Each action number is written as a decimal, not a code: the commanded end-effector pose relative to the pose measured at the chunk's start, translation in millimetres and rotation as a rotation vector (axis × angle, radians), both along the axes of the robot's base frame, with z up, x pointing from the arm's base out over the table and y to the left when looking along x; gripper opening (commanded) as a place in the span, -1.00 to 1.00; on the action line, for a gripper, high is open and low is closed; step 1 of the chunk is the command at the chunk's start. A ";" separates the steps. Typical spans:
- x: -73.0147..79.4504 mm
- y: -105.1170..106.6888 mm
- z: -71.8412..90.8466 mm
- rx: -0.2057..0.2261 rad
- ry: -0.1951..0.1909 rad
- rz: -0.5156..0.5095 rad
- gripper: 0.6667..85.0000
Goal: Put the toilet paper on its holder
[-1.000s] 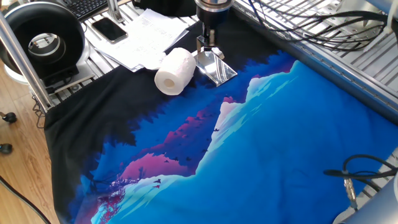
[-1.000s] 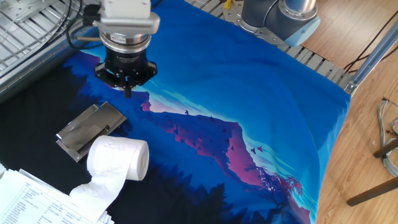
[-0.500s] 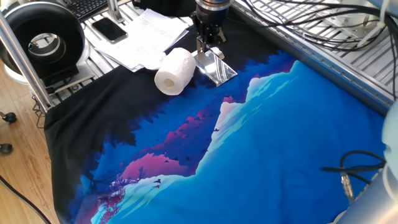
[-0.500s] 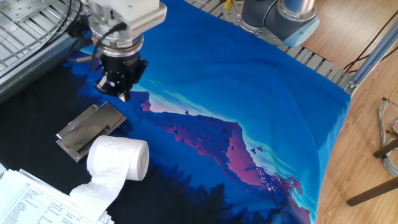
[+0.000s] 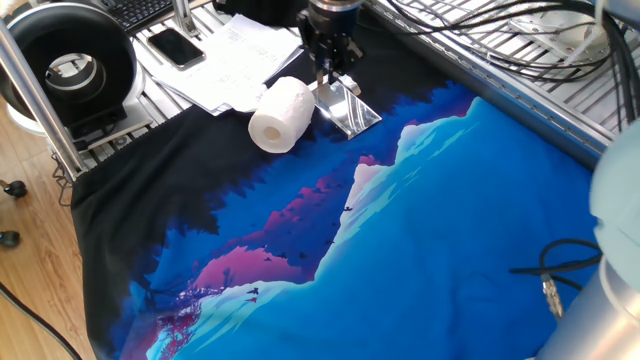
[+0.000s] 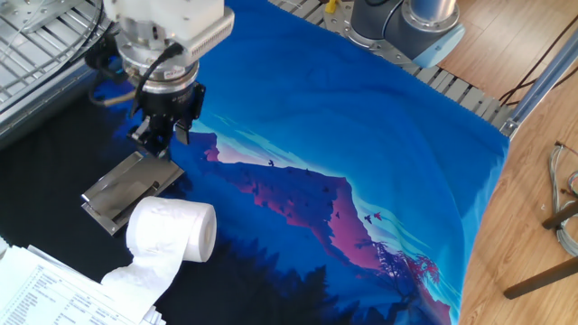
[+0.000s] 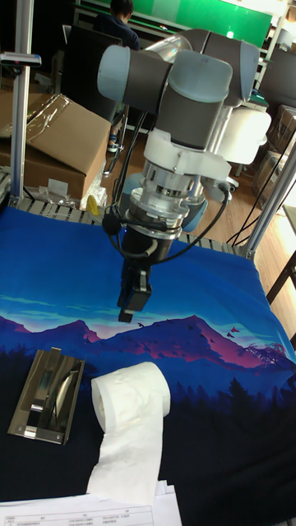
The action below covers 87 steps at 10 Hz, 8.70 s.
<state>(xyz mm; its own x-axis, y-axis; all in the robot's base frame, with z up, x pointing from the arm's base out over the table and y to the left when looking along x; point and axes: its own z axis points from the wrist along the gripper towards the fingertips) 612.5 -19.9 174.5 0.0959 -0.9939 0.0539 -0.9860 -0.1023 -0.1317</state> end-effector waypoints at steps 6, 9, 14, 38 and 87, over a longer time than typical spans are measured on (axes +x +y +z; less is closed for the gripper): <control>45.7 24.9 -10.0 -0.017 -0.080 0.202 1.00; 54.1 29.2 -16.9 -0.020 -0.088 0.158 1.00; 58.8 23.0 -27.7 -0.057 -0.099 0.107 1.00; 57.9 44.6 -55.3 -0.041 -0.056 0.187 1.00; 54.8 35.5 -132.4 0.013 0.003 0.302 1.00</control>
